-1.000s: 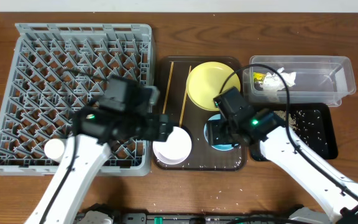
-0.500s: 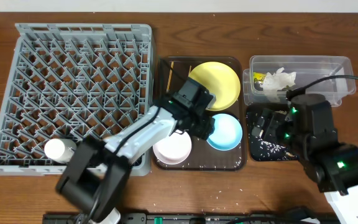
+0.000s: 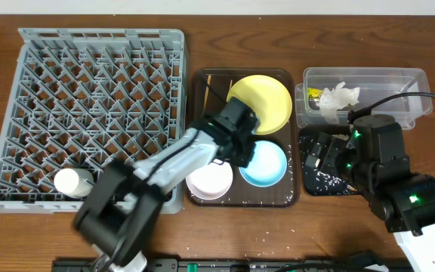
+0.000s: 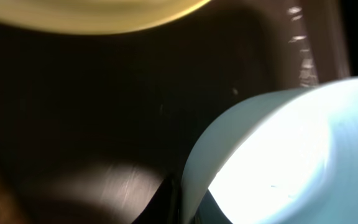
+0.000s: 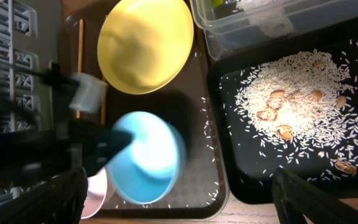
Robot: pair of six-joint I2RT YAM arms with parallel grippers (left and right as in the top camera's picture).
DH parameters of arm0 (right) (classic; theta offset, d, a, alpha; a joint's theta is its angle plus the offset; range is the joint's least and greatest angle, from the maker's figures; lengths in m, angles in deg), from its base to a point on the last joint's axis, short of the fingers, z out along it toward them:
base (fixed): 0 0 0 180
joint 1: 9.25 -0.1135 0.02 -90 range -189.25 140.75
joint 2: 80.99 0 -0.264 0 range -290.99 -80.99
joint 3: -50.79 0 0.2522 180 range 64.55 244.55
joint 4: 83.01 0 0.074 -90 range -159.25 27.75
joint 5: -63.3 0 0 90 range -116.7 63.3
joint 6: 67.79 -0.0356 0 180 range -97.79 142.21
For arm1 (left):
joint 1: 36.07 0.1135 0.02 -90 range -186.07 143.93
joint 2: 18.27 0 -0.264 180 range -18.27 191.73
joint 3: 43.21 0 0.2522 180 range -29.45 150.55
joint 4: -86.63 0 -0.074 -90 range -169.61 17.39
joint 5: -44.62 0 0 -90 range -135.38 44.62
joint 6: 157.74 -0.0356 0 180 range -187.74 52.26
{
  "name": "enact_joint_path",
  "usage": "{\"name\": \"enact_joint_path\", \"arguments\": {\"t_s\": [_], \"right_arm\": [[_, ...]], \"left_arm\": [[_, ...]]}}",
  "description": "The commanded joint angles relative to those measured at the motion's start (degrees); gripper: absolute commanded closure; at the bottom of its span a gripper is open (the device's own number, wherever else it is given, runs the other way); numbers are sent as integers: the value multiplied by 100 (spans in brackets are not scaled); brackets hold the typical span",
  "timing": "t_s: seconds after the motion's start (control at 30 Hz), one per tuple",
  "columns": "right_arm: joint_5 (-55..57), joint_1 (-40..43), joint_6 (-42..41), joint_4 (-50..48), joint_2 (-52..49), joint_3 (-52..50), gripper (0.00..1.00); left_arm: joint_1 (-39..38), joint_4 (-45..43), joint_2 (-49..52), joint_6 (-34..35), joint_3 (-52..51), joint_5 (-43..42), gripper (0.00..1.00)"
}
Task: Sort waste into correct bins and load items into the dishwasher
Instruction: 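Grasp the light-blue bowl with the left gripper, then place the blue bowl upright in the dish rack with the left gripper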
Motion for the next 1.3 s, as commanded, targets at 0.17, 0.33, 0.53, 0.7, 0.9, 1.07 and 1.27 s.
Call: {"name": "enact_joint_path", "arguments": {"t_s": [0.17, 0.33, 0.53, 0.7, 0.9, 1.07, 1.27], "right_arm": [[87, 37, -50, -22, -4, 17, 7], [122, 37, -50, -131, -4, 17, 6], [125, 37, -50, -219, -4, 17, 6], [175, 37, -31, -337, -7, 17, 5], [195, 37, -33, -413, -7, 17, 5], [192, 37, -33, -428, -7, 17, 4], [212, 37, -33, -428, -7, 17, 5]], "left_arm": [[1445, 1432, -2621, 22, 238, 3351, 92], [2164, 1453, -2761, -236, 238, 6011, 92], [2389, 968, -2048, -584, 238, 8485, 92], [2380, 431, -1290, -839, 238, 8968, 93], [2221, 26, -472, -859, 238, 9473, 93], [1952, -63, -153, -857, 238, 9473, 93], [1672, -48, -46, -855, 234, 9455, 64]]}}
